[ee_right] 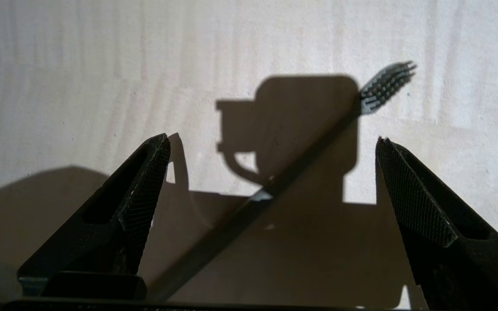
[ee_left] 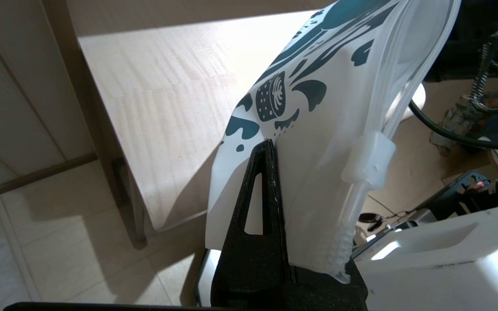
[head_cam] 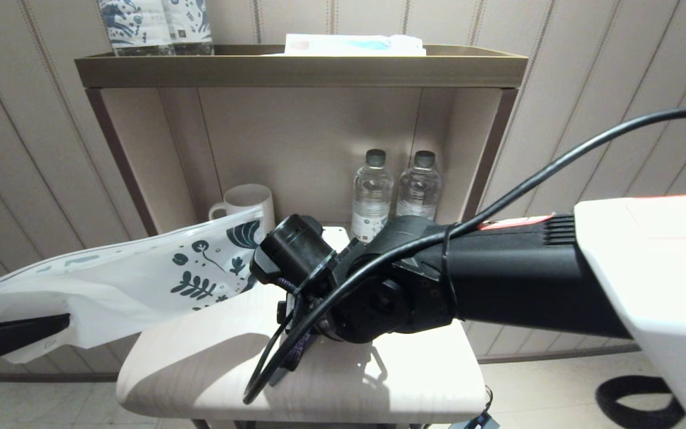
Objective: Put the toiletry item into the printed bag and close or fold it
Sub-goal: Pick up a toothbrush
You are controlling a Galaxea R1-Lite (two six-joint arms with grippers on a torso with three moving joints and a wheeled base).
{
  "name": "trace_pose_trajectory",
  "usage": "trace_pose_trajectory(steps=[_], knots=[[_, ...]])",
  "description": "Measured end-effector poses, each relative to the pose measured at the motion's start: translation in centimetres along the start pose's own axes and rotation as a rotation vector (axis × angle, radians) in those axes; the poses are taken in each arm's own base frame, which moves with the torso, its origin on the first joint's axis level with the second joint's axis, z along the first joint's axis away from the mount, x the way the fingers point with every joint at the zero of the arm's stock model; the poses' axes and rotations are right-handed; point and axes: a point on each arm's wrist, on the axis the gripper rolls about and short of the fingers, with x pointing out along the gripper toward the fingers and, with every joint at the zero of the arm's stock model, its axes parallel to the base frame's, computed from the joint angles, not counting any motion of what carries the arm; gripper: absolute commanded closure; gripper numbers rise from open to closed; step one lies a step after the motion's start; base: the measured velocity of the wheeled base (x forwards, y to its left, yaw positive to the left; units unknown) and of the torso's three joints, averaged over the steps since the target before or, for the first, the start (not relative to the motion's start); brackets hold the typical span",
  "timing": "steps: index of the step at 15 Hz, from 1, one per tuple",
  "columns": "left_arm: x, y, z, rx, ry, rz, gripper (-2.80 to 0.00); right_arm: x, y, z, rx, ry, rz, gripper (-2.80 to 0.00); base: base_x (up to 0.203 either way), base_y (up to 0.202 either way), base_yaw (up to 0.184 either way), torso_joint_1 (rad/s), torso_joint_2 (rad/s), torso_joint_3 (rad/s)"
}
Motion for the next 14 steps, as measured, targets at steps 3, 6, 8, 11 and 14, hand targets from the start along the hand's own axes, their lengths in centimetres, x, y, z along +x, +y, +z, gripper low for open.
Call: trace_pose_trajectory(steps=[3,6,8,11,14], knots=[[0.3,0.2,-0.3,-0.013,0.013,-0.001,0.0,1.6,0.1,1.0,0.013,-0.016,-0.001,-2.8,0.0,0.0,0.0,0.0,0.0,0.0],[0.5,0.4,-0.9,-0.027,0.029,-0.003,0.0,3.3,-0.4,1.8,0.01,-0.026,-0.014,-2.8,0.0,0.0,0.0,0.0,0.0,0.0],[0.6,0.5,-1.1,-0.033,0.034,-0.004,0.0,4.2,-0.9,2.1,0.017,-0.024,-0.03,-2.8,0.0,0.0,0.0,0.0,0.0,0.0],[0.6,0.5,-1.2,-0.038,0.038,-0.005,0.0,4.8,-1.3,2.1,0.021,-0.013,-0.047,-2.8,0.0,0.0,0.0,0.0,0.0,0.0],[0.5,0.4,-1.2,-0.036,0.035,-0.004,0.0,4.1,-1.7,1.5,0.013,0.009,-0.087,-2.8,0.0,0.0,0.0,0.0,0.0,0.0]])
